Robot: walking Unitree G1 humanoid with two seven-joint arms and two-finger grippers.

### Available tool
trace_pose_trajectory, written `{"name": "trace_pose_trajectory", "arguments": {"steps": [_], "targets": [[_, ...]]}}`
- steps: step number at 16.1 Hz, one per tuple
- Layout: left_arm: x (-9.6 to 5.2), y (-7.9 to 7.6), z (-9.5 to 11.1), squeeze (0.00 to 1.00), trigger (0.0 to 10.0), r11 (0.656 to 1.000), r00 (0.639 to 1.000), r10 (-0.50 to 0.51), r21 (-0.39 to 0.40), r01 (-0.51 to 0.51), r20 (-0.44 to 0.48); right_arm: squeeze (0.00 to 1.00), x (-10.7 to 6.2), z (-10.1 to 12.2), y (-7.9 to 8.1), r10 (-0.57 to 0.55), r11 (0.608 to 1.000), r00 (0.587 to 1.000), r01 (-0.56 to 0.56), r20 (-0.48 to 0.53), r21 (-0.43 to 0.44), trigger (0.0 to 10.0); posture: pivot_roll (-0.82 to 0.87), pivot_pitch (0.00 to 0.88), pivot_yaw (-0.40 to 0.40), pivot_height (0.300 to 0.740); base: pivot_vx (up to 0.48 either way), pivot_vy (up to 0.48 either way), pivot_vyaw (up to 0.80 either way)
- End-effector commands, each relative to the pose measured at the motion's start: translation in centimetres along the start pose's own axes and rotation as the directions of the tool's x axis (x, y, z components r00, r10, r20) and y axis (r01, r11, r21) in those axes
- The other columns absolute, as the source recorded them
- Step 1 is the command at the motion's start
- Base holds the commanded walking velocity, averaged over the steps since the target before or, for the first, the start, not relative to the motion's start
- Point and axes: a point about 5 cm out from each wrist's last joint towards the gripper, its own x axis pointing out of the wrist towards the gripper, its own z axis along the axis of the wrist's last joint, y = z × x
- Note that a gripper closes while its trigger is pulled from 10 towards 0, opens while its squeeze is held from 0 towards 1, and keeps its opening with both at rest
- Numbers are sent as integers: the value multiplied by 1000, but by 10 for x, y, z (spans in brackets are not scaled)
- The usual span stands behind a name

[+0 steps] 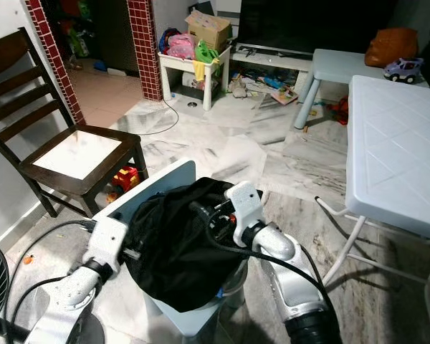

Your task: Hang hanger

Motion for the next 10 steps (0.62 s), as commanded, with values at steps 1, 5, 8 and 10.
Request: {"name": "trace_pose_trajectory", "arguments": {"steps": [1,5,8,10], "targets": [[7,-5,0,1000,10000,997,997,-78,-18,78,-1,0,-3,3,-2,-1,1000,1000,1,3,-11,10000,-25,0,-22,740,0,0,0],[22,-21,0,1000,10000,989,989,-144,14,145,-40,0,-6,3,-2,-4,1000,1000,4,0,-18,10000,-38,0,-23,740,0,0,0],[28,-30,-7,0,10000,985,982,-170,-10,170,-79,0,-4,5,-1,8,999,1000,-7,1,-31,10000,-46,0,-21,740,0,0,0],[30,-32,-10,0,10000,982,978,-188,-3,189,-94,0,-5,6,-2,3,1000,1000,-3,0,-31,10000,-50,0,-20,740,0,0,0]]}}
